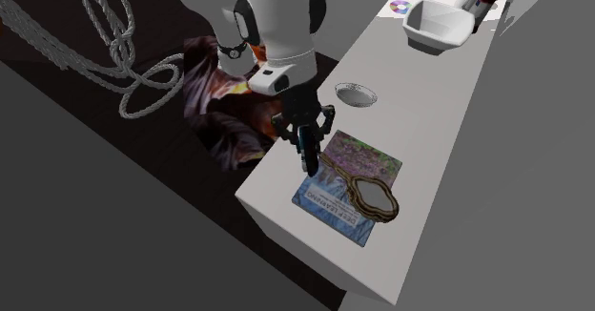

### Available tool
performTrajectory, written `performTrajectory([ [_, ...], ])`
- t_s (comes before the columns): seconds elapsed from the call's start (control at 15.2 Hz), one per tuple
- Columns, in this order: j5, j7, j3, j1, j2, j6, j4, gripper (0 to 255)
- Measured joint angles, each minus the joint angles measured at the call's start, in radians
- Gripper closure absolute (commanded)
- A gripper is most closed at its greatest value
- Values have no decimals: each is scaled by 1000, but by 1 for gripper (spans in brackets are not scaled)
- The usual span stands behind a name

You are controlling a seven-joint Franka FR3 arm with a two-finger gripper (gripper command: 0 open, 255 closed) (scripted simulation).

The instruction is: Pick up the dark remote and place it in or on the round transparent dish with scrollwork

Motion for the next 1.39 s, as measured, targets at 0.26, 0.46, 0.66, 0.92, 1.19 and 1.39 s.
performTrajectory([
  [0.26,-46,112,32,41,-67,13,-84,255],
  [0.46,-74,197,63,70,-122,8,-138,255],
  [0.66,-107,290,103,96,-161,-2,-174,255],
  [0.92,-145,418,167,132,-207,-24,-211,255],
  [1.19,-178,534,231,161,-228,-53,-219,255],
  [1.39,-197,620,282,184,-243,-84,-218,255],
])
